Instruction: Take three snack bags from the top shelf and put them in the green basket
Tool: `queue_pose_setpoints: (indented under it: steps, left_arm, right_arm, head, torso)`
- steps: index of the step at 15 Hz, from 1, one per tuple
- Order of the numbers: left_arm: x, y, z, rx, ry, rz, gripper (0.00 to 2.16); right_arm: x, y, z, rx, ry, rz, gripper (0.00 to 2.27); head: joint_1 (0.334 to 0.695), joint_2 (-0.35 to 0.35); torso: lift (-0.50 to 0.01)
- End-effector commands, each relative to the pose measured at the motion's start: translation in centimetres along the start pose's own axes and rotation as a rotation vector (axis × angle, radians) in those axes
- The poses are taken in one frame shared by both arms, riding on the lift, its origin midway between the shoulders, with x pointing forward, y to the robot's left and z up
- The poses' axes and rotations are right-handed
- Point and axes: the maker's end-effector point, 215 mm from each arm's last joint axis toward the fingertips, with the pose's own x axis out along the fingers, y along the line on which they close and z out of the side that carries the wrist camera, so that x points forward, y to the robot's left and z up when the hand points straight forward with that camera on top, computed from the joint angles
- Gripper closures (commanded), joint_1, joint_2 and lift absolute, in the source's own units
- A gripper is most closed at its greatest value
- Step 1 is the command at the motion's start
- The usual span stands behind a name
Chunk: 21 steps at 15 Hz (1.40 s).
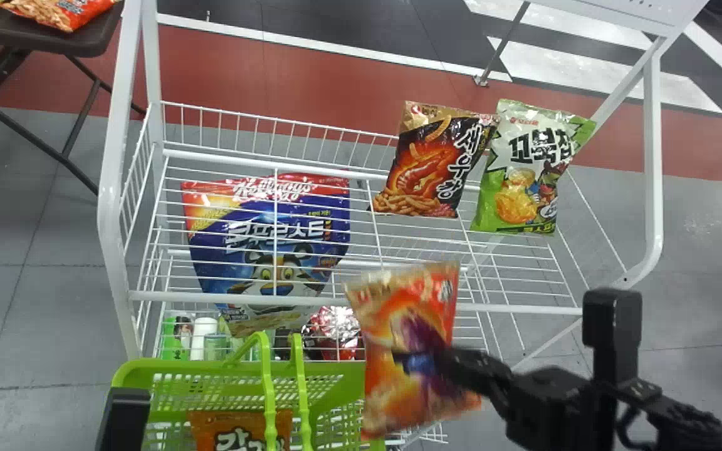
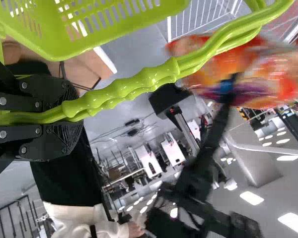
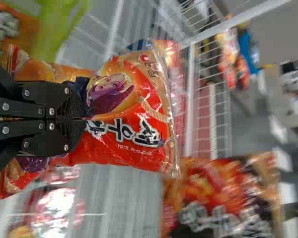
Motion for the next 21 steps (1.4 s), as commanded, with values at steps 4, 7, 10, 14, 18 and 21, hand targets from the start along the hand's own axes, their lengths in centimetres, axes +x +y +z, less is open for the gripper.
queue_pose_setpoints:
  steps: [4,7,10,14,18,21]
  left_arm:
    - [0.1,-0.3,0.0,0.003,-0.005,-0.017,1.58]
    - [0.4,-1.0,-0.2,0.007,-0.008,-0.035,1.58]
    - [1.0,-1.9,-0.9,0.009,0.004,-0.052,1.58]
    - [1.1,-2.7,-1.2,0.021,-0.004,-0.065,1.58]
    - [1.1,-3.1,-1.4,0.026,-0.008,-0.073,1.58]
    - [1.3,-3.2,-1.7,0.027,-0.001,-0.07,1.58]
  right_arm:
    - [-1.6,5.2,-9.7,0.231,0.313,0.167,2.07]
    - [-0.1,9.6,-12.4,0.247,0.39,0.275,2.07]
    - [3.0,11.1,-12.1,0.186,0.334,0.322,2.07]
    - [7.2,11.6,-10.3,0.079,0.181,0.342,2.05]
    - [7.5,13.3,-8.1,0.058,0.064,0.48,0.0]
    - [6.1,13.2,-8.1,0.058,0.07,0.539,0.05]
  head:
    - [0.695,-0.35]
    - [0.695,-0.35]
    - [0.695,-0.35]
    - [0.695,-0.35]
    - [0.695,-0.35]
    - [0.695,-0.35]
  torso:
    - [-0.033]
    - [-0.033]
    - [-0.033]
    - [-0.033]
    - [-0.033]
    - [-0.033]
